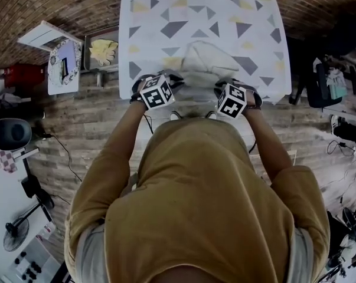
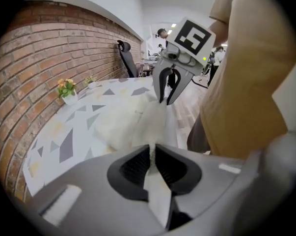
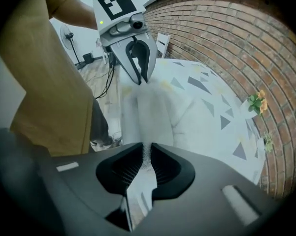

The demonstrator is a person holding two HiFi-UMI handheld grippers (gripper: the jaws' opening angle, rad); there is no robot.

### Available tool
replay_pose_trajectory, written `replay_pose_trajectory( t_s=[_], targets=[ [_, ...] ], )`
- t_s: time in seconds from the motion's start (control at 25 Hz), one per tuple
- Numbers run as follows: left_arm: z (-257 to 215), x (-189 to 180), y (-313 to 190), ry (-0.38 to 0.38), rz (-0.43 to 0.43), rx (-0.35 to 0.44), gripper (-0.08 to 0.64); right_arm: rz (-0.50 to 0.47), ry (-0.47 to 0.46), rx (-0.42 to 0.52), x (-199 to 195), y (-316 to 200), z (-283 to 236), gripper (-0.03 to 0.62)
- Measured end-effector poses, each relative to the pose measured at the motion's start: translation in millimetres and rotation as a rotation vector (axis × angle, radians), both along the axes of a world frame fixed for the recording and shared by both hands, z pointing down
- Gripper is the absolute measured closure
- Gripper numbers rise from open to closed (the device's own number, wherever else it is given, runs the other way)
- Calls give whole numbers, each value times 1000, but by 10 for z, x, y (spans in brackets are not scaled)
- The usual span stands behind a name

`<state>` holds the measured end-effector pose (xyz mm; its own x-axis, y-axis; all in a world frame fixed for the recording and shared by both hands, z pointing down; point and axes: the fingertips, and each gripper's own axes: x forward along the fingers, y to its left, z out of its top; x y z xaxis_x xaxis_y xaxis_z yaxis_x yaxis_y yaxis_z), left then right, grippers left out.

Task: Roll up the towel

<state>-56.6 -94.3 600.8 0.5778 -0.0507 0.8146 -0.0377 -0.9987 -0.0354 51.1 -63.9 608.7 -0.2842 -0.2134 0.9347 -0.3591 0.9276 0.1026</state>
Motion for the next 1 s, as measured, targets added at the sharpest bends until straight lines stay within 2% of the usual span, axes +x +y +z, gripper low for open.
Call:
replay_pose_trajectory(
  t_s=[0.24,0.44,0.6,0.76,0.88,1.0],
  targets=[
    [-77,35,11,13,1,-118,463,64,-65,-58,72,-44,-73,534],
    [-93,34,-189,46,-29,-208,463,118,-137,-110,118,-152,-155,534],
    [-88,35,-333,67,-56,-324,463,176,-217,-153,123,-315,-228,534],
    [-118,53,-415,62,-46,-420,463,191,-224,-178,199,-461,-271,534],
    [-122,67,-512,56,-61,-445,463,198,-225,-188,232,-546,-289,534],
    [-96,101,-625,75,-107,-431,462,225,-228,-180,265,-631,-280,535]
  ],
)
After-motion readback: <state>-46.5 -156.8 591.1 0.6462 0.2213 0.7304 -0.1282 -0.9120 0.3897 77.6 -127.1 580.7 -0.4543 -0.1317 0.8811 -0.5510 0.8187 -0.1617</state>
